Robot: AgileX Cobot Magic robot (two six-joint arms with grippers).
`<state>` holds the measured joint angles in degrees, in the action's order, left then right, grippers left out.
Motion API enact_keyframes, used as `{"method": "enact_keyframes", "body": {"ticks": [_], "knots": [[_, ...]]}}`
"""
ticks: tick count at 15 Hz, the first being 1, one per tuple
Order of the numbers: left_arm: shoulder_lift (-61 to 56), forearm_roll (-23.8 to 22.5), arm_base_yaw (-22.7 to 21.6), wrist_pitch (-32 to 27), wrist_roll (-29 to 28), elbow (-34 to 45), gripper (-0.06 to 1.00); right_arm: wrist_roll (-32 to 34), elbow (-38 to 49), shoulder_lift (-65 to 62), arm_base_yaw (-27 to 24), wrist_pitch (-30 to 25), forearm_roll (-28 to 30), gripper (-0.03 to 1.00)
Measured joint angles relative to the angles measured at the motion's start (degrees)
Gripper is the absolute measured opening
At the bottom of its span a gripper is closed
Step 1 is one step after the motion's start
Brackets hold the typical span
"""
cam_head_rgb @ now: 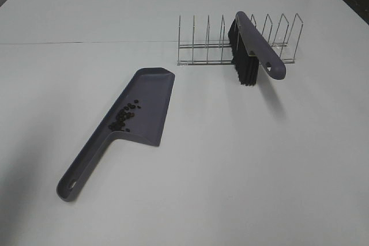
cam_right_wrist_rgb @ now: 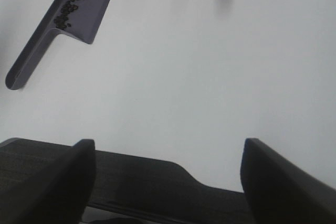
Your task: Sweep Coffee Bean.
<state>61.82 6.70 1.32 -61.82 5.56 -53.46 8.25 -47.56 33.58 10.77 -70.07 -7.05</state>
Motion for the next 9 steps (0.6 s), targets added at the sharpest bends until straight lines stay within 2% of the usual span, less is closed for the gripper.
{"method": "enact_keyframes", "body": {"ticks": [2,4,5,9], "knots": [[-12.89,-0.92,0.0,-4.3,-1.32,3.38,0.72,0.0,3.27,-8.48,0.0,0.0,0.57,0.64],[-23.55,-2.06,0.0,-7.51,-1.95,4.81,0.72,-1.15,6.3,-15.64,0.0,-0.06,4.53,0.64],[-33.46,-5.21,0.0,-7.68,-4.01,5.79,0.72,-1.49,9.85,-22.4,0.0,-0.06,11.29,0.64],[-46.18,-9.4,0.0,-7.73,-4.98,10.77,0.72,-1.55,14.95,-32.37,0.0,-0.06,14.09,0.64]]}}
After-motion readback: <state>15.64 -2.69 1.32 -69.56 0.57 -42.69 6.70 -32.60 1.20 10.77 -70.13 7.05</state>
